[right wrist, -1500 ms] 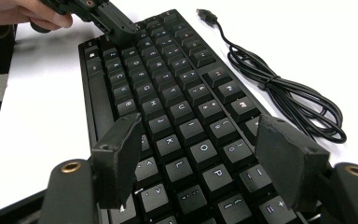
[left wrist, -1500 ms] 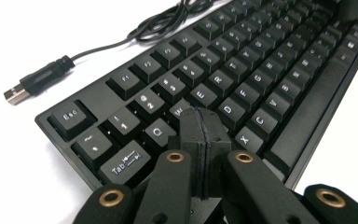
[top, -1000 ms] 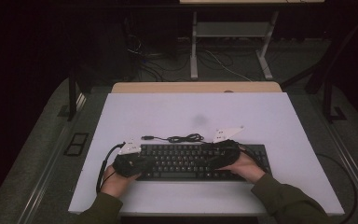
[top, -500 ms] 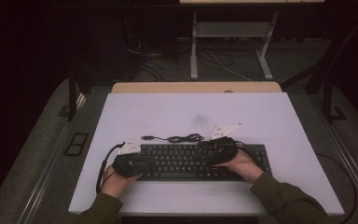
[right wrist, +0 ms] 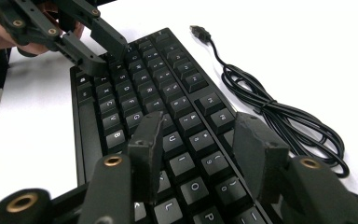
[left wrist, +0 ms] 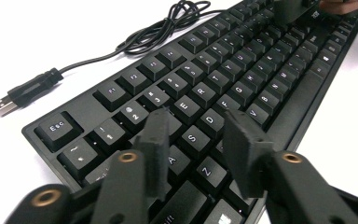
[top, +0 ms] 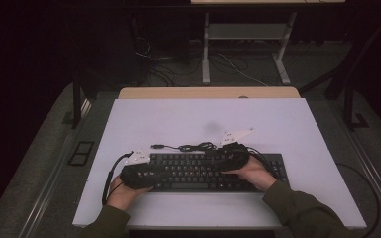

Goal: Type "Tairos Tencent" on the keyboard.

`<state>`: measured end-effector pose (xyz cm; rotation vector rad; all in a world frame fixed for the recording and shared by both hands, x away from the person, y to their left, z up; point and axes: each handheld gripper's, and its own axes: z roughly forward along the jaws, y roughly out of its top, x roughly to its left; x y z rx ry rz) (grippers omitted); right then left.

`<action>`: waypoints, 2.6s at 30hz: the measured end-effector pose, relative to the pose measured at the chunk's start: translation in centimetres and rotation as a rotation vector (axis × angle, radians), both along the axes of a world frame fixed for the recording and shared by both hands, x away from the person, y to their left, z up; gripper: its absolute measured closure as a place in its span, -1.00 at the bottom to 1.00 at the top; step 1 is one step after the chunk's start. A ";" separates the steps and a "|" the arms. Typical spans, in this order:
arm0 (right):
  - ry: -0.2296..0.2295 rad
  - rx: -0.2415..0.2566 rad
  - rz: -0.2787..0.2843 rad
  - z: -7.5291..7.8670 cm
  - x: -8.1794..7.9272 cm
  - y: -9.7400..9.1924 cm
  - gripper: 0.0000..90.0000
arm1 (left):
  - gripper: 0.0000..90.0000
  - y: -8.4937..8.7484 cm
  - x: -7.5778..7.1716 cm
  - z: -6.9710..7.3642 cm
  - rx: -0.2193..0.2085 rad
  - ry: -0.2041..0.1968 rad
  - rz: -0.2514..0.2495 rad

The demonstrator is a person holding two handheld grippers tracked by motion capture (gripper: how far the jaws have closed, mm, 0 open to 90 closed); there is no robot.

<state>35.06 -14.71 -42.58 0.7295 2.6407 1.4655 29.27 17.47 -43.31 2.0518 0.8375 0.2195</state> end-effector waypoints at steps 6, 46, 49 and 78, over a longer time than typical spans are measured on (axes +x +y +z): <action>-0.001 0.002 0.008 0.0 0.1 0.4 0.33 | 0.02 0.0 -0.1 0.0 -0.005 -0.015 0.008; 0.012 -0.101 0.076 -0.9 -0.3 1.5 0.99 | -1.00 -0.8 -0.2 -0.3 -0.018 -0.043 0.012; 0.012 -0.109 0.076 -1.0 -0.3 1.5 0.99 | -1.00 -0.8 -0.2 -0.4 -0.017 -0.044 0.007; 0.015 -0.132 0.075 -1.2 -0.4 1.7 0.99 | -1.00 -0.8 -0.3 -0.4 -0.011 -0.040 -0.002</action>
